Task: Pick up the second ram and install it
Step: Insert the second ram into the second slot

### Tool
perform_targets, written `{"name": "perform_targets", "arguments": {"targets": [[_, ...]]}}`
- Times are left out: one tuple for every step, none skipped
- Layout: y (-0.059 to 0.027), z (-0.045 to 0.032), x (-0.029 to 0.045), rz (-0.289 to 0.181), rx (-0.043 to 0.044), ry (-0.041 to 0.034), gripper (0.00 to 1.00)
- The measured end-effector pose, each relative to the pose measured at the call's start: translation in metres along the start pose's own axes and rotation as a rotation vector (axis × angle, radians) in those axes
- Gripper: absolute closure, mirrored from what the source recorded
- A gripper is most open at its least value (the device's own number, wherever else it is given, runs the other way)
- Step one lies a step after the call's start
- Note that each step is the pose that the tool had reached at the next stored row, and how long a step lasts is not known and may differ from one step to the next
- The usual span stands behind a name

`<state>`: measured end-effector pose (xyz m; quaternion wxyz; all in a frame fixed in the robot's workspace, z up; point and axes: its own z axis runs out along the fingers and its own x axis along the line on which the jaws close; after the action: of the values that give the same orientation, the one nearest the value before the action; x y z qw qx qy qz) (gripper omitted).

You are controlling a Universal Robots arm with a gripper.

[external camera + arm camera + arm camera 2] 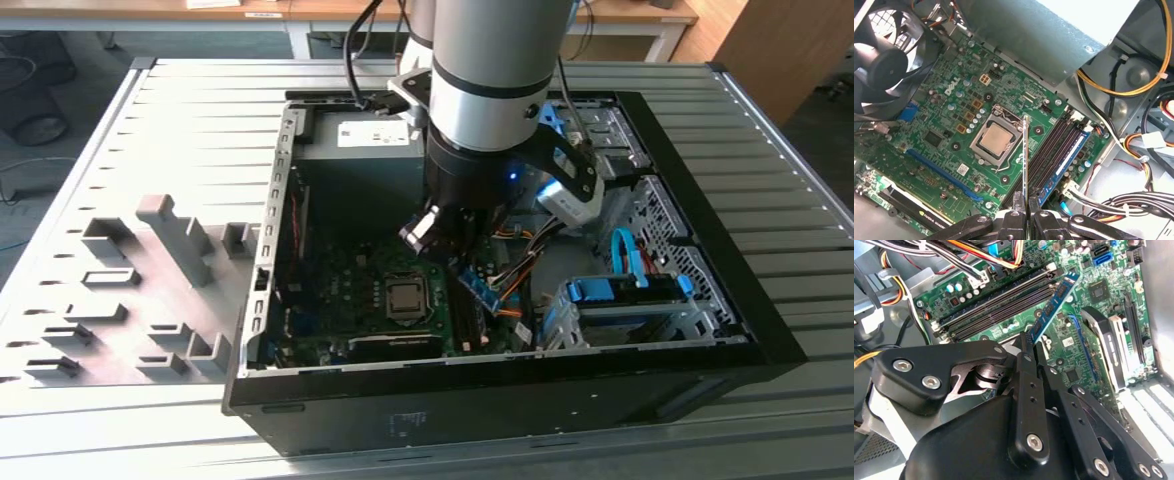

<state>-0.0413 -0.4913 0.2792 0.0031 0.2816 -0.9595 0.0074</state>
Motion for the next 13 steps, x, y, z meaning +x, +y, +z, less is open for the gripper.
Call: {"name": "perform_targets", "arguments": {"targets": [[0.0000,0.0000,0.0000,0.006,0.0000,0.0001,0.86],[0.0000,0.0001,0.0000,0.013,-0.0001,0.0002,0.86],[0.0000,0.0001,0.0000,0.019,-0.0002,0.0002,0.86],[0.0000,0.0002,0.0000,0.025,-0.0002,0.0003,0.86],[0.0000,0.0002,0.0000,0.031,-0.0003,0.0004,0.86],[0.0000,0.0002,0.0000,0.037,-0.0004,0.0005,0.86],[0.0000,0.0003,0.0000,0.043,-0.0004,0.0006,0.86],[0.0000,0.0003,0.0000,0.049,-0.0005,0.0007,0.86],[0.0000,0.0004,0.0000,0.055,-0.0006,0.0007,0.86],[0.0000,0.0004,0.0000,0.061,-0.0006,0.0008,0.86],[0.0000,0.0004,0.0000,0.067,-0.0007,0.0008,0.86],[0.0000,0.0004,0.0000,0.073,-0.0007,0.0009,0.86],[0.0000,0.0005,0.0000,0.079,-0.0008,0.0010,0.86]]}}
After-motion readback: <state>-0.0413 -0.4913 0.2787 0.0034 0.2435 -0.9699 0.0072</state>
